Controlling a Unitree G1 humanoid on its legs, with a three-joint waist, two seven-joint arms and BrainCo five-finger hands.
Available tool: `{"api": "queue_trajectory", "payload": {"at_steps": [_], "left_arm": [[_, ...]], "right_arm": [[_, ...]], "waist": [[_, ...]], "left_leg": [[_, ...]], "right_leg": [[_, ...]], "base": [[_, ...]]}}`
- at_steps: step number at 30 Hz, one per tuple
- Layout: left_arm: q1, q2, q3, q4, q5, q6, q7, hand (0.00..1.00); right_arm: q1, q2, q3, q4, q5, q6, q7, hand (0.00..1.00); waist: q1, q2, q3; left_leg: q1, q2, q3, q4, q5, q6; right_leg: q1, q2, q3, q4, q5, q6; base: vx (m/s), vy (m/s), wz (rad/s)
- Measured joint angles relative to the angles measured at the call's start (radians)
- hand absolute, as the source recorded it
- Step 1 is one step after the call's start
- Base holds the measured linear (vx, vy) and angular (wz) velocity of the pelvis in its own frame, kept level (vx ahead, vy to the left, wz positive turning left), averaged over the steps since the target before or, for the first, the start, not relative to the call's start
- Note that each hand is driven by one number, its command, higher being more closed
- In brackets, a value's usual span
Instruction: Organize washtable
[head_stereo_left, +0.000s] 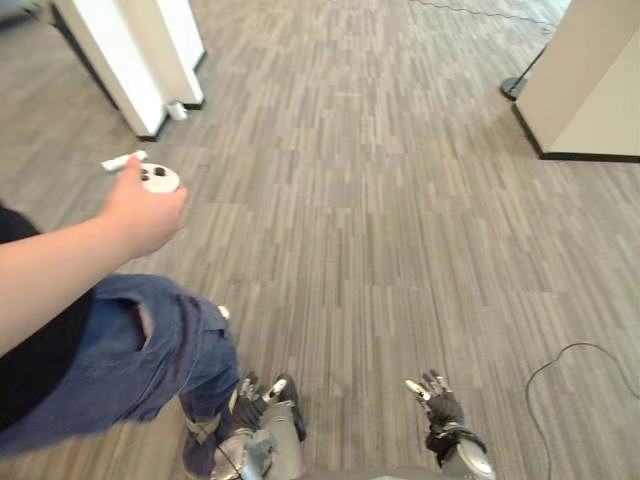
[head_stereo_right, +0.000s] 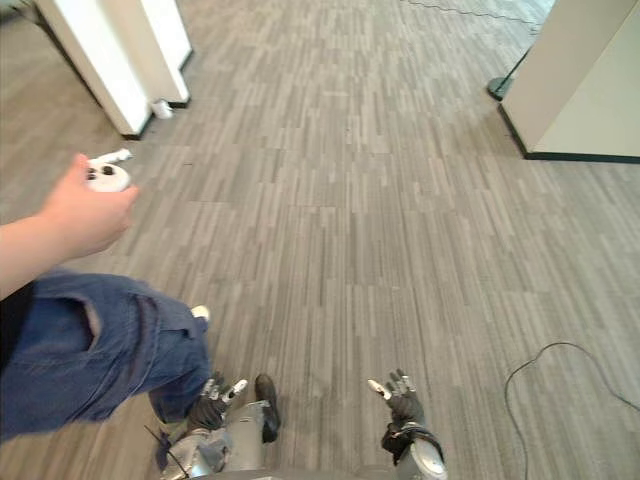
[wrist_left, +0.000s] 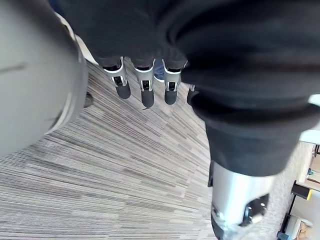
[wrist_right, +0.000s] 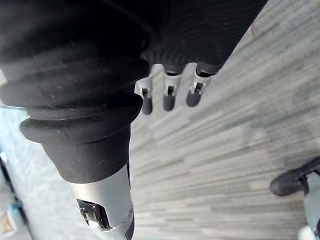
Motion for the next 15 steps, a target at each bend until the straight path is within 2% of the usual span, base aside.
{"api": "queue_trajectory", "payload": {"at_steps": [1, 2, 3, 4, 5, 6, 7, 8, 9, 10, 11, 12, 15], "left_arm": [[-0.010, 0.012, 0.001, 0.002, 0.011, 0.003, 0.001, 0.00], [-0.008, 0.017, 0.000, -0.002, 0.020, 0.002, 0.001, 0.00], [-0.006, 0.020, 0.000, -0.017, 0.030, -0.004, 0.002, 0.00], [-0.006, 0.024, -0.009, -0.033, 0.037, -0.015, -0.001, 0.00], [-0.008, 0.026, -0.013, -0.036, 0.038, -0.020, -0.004, 0.00], [-0.008, 0.031, -0.021, -0.037, 0.044, -0.032, -0.018, 0.00], [-0.010, 0.038, -0.032, -0.032, 0.061, -0.033, -0.020, 0.00], [-0.023, 0.019, -0.044, -0.001, 0.067, -0.026, -0.020, 0.00], [-0.007, -0.010, -0.038, -0.005, 0.065, -0.025, -0.017, 0.00], [0.000, -0.021, -0.037, -0.005, 0.065, -0.025, -0.016, 0.00], [0.012, -0.033, -0.034, -0.002, 0.056, -0.025, -0.014, 0.00], [0.004, -0.036, -0.041, -0.001, 0.055, -0.026, -0.020, 0.00], [-0.021, -0.033, -0.043, 0.000, 0.056, -0.027, -0.035, 0.00]], "right_arm": [[-0.016, -0.001, 0.001, 0.003, -0.014, 0.007, 0.000, 0.00], [-0.018, -0.001, 0.001, -0.001, -0.015, 0.007, 0.000, 0.00], [-0.019, -0.002, 0.002, -0.014, -0.013, 0.001, 0.001, 0.00], [-0.012, -0.005, 0.001, -0.018, -0.012, -0.010, 0.008, 0.00], [-0.010, -0.009, 0.000, -0.013, -0.012, -0.013, 0.016, 0.00], [0.004, -0.012, -0.016, 0.006, -0.014, -0.011, 0.019, 0.00], [0.023, -0.013, -0.029, 0.007, -0.014, -0.011, 0.018, 0.00], [0.039, -0.029, -0.057, 0.022, -0.028, -0.006, 0.009, 0.00], [0.051, -0.056, -0.054, 0.020, -0.031, -0.004, -0.001, 0.00], [0.049, -0.062, -0.054, 0.010, -0.031, -0.004, -0.003, 0.00], [0.048, -0.066, -0.054, -0.015, -0.017, -0.007, -0.004, 0.00], [0.047, -0.063, -0.056, -0.032, 0.002, -0.009, -0.004, 0.00], [0.048, -0.054, -0.057, -0.039, 0.031, -0.009, -0.004, 0.00]], "waist": [[-0.007, 0.006, 0.011], [-0.011, 0.015, 0.014], [-0.012, 0.035, 0.014], [-0.022, 0.053, 0.005], [-0.032, 0.057, 0.003], [-0.048, 0.042, -0.005], [-0.053, 0.026, -0.010], [-0.045, 0.058, -0.004], [-0.033, 0.090, -0.009], [-0.034, 0.102, -0.009], [-0.038, 0.125, -0.016], [-0.045, 0.134, -0.026], [-0.048, 0.132, -0.030]], "left_leg": [[0.087, -0.001, 0.014, -0.040, -0.013, 0.000], [0.133, -0.001, 0.023, -0.082, -0.011, -0.003], [0.223, -0.001, 0.037, -0.186, 0.005, -0.028], [0.269, 0.000, 0.039, -0.261, 0.024, -0.044], [0.280, 0.000, 0.032, -0.285, 0.030, -0.050], [0.293, -0.026, 0.005, -0.308, 0.036, -0.060], [0.295, -0.049, -0.010, -0.308, 0.032, -0.066], [0.315, -0.051, -0.044, -0.310, 0.018, -0.085], [0.320, -0.038, -0.043, -0.313, 0.021, -0.090], [0.324, -0.034, -0.044, -0.321, 0.024, -0.093], [0.327, -0.026, -0.050, -0.341, 0.027, -0.097], [0.328, -0.025, -0.054, -0.361, 0.039, -0.105], [0.348, -0.023, -0.081, -0.388, 0.044, -0.103]], "right_leg": [[-0.044, 0.018, -0.005, 0.083, -0.046, -0.036], [-0.065, 0.032, -0.018, 0.077, -0.069, -0.049], [-0.103, 0.058, -0.079, -0.010, -0.103, -0.085], [-0.129, 0.087, -0.145, -0.196, -0.118, -0.102], [-0.127, 0.105, -0.165, -0.330, -0.115, -0.106], [-0.116, 0.129, -0.152, -0.613, -0.025, -0.138], [-0.112, 0.129, -0.128, -0.689, 0.111, -0.136], [-0.101, 0.133, -0.118, -0.668, 0.169, -0.143], [-0.085, 0.145, -0.117, -0.693, 0.166, -0.145], [-0.073, 0.151, -0.120, -0.712, 0.164, -0.148], [-0.058, 0.163, -0.127, -0.741, 0.163, -0.149], [-0.049, 0.168, -0.139, -0.763, 0.163, -0.149], [0.003, 0.173, -0.171, -0.815, 0.163, -0.149]], "base": [[0.65, 0.153, -0.10], [0.60, 0.053, -0.34], [0.54, 0.006, -0.27], [0.44, -0.033, -0.11], [0.43, -0.056, 0.36], [0.36, -0.069, 0.59], [0.46, -0.069, 0.80], [0.35, -0.043, 0.40], [0.38, -0.029, 0.14], [0.29, -0.036, -0.17], [0.29, -0.044, 0.04], [0.21, -0.036, 0.16], [0.12, 0.014, 0.32]]}}
